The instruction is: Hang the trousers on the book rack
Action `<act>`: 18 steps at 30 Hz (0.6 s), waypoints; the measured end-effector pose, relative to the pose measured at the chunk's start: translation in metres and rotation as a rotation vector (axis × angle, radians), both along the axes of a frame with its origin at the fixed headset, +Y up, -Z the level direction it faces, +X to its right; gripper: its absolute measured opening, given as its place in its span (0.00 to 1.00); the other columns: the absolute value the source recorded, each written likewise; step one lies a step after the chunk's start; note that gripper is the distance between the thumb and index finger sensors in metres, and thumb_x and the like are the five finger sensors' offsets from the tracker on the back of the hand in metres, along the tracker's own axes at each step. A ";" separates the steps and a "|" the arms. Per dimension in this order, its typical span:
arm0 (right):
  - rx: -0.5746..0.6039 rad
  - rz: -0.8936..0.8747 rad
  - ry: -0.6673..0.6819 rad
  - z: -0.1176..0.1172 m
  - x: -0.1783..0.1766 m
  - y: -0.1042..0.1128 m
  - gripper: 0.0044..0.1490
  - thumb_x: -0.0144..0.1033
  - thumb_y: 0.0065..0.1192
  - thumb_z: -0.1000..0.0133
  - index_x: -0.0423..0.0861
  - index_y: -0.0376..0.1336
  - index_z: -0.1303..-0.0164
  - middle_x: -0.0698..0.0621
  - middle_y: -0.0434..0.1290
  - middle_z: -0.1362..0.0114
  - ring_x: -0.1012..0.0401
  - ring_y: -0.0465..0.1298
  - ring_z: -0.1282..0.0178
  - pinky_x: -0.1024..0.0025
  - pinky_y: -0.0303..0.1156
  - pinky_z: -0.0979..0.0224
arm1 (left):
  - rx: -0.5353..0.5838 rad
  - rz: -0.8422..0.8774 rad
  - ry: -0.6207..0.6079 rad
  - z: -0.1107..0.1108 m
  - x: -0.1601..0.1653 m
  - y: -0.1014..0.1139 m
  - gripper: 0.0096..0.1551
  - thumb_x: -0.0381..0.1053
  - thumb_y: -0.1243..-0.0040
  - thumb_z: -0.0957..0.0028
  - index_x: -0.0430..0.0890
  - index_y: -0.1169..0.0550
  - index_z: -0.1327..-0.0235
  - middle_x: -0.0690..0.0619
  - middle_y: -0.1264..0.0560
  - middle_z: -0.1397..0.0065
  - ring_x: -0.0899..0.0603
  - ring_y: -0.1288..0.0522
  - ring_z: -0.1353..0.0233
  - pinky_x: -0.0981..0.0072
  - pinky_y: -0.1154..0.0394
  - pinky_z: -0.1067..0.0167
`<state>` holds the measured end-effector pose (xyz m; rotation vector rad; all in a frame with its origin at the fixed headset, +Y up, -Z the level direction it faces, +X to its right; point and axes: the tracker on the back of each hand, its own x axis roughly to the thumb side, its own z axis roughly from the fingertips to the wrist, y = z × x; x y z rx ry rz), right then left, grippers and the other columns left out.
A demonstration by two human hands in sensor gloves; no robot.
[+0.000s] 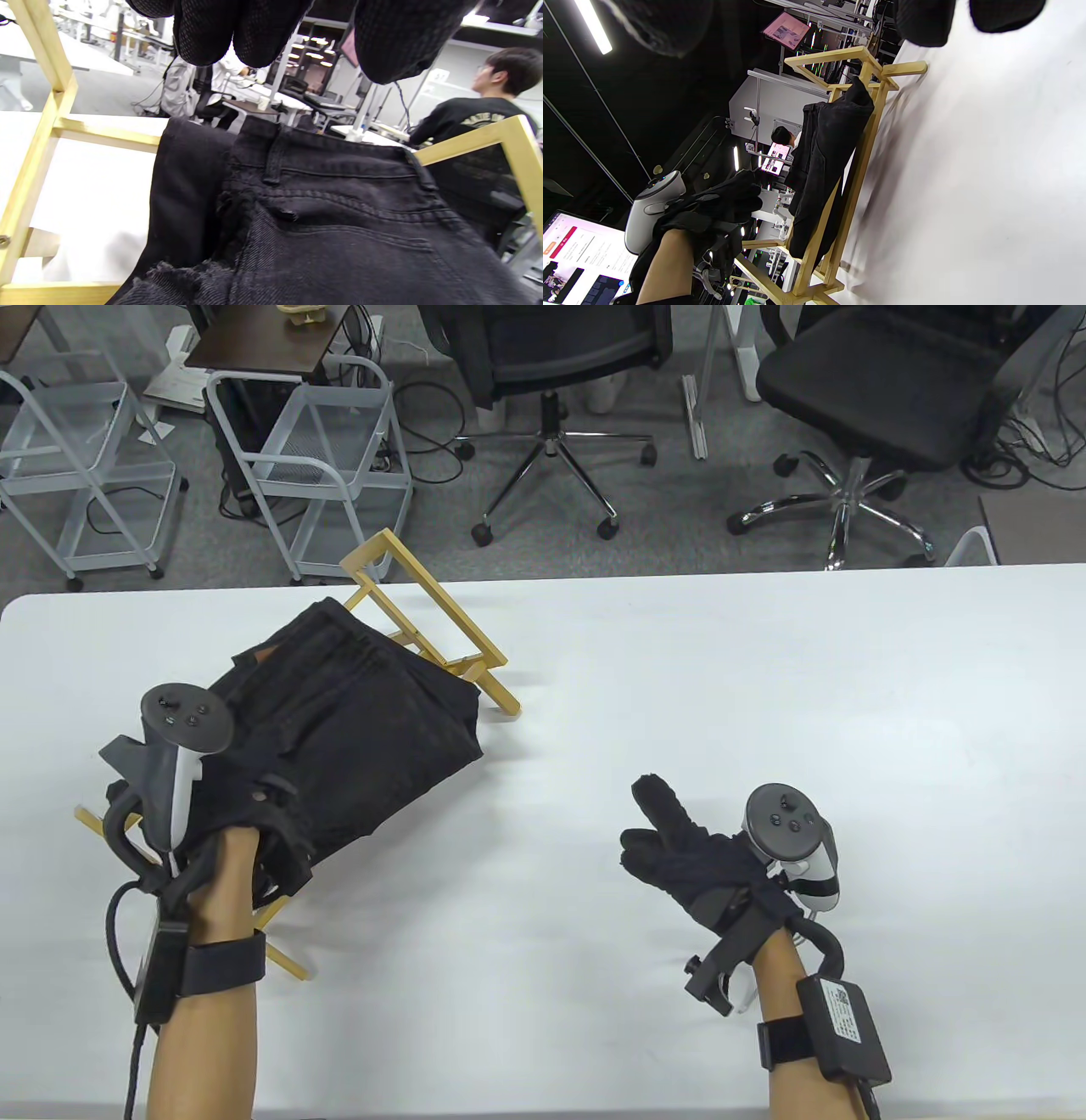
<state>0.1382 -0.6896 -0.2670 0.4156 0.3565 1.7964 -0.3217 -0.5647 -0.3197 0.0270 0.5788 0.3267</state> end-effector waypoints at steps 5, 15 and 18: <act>0.025 0.019 -0.011 0.002 -0.004 0.004 0.66 0.66 0.61 0.51 0.38 0.33 0.23 0.35 0.37 0.15 0.30 0.58 0.22 0.23 0.53 0.33 | 0.164 -0.040 -0.080 0.017 0.017 0.004 0.51 0.71 0.40 0.55 0.43 0.35 0.25 0.38 0.36 0.18 0.26 0.48 0.17 0.24 0.57 0.29; 0.191 0.180 -0.065 0.013 -0.029 0.017 0.69 0.70 0.59 0.53 0.38 0.33 0.24 0.33 0.35 0.16 0.28 0.42 0.20 0.21 0.36 0.35 | 0.404 -0.041 -0.443 0.044 0.071 -0.022 0.58 0.77 0.44 0.60 0.46 0.42 0.22 0.41 0.42 0.15 0.28 0.52 0.15 0.23 0.58 0.29; 0.248 0.274 -0.083 0.016 -0.037 0.019 0.70 0.71 0.59 0.54 0.38 0.33 0.24 0.33 0.34 0.16 0.29 0.40 0.20 0.21 0.35 0.36 | 0.409 -0.046 -0.584 0.052 0.095 -0.034 0.58 0.78 0.46 0.61 0.47 0.42 0.22 0.41 0.43 0.14 0.28 0.53 0.15 0.24 0.59 0.29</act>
